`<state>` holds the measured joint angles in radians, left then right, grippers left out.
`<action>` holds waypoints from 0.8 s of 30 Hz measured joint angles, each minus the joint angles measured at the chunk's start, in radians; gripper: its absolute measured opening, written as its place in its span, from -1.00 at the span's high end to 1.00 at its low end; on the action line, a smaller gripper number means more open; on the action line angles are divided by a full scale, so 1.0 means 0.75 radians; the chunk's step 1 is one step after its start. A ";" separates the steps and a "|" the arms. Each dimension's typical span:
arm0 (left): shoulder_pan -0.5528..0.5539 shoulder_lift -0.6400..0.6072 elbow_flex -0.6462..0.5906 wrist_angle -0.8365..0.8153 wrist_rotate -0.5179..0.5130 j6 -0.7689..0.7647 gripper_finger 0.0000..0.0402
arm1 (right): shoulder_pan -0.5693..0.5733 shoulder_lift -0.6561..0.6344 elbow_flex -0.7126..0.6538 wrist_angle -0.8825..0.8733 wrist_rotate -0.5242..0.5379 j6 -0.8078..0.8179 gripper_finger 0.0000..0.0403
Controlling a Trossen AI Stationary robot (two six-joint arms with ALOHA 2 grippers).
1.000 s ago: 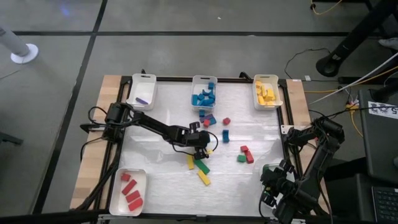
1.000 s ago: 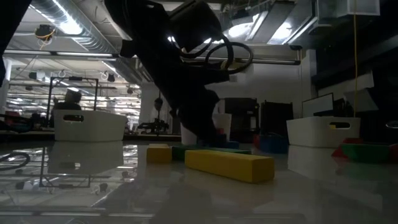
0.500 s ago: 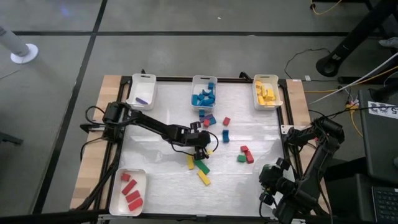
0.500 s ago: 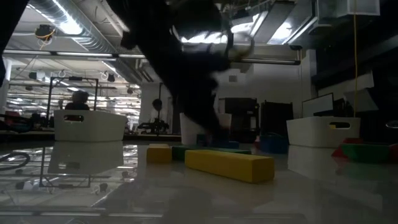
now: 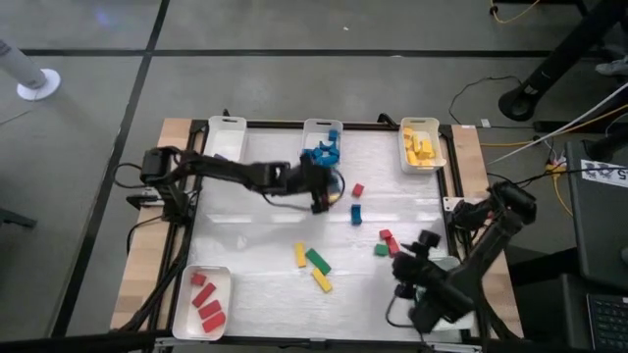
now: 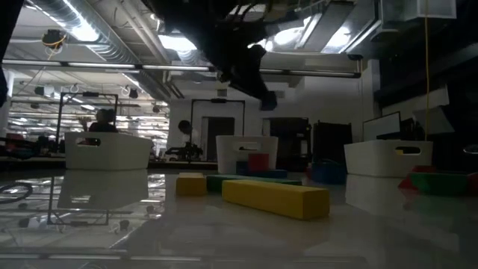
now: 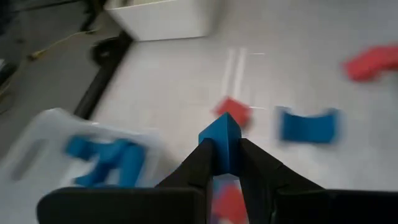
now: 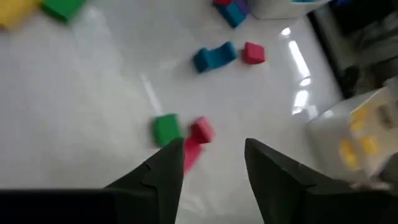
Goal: Sort blocks
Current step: Put the blue block into the top center white bin, then put the red block into the bottom left white bin
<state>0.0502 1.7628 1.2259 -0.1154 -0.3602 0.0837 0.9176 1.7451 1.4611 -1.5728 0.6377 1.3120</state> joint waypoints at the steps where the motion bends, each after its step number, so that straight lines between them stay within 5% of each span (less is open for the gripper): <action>1: 0.031 -0.012 -0.001 -0.003 -0.002 0.005 0.77 | -0.025 0.000 -0.016 0.002 0.000 -0.069 0.14; 9: 0.297 -0.027 -0.001 -0.004 -0.004 0.030 0.77 | -0.284 0.000 -0.163 0.003 0.000 -0.521 0.14; 17: 0.449 -0.027 -0.002 -0.002 0.040 0.044 0.76 | -0.648 0.000 -0.222 0.005 0.036 -0.610 0.14; 24: 0.478 -0.027 -0.002 -0.006 0.092 0.028 0.42 | -0.943 0.000 -0.223 0.151 0.033 -0.833 0.14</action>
<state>0.4088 1.7428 1.2247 -0.1197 -0.2913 0.1050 0.2106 1.7451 1.2942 -1.4598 0.6623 0.6870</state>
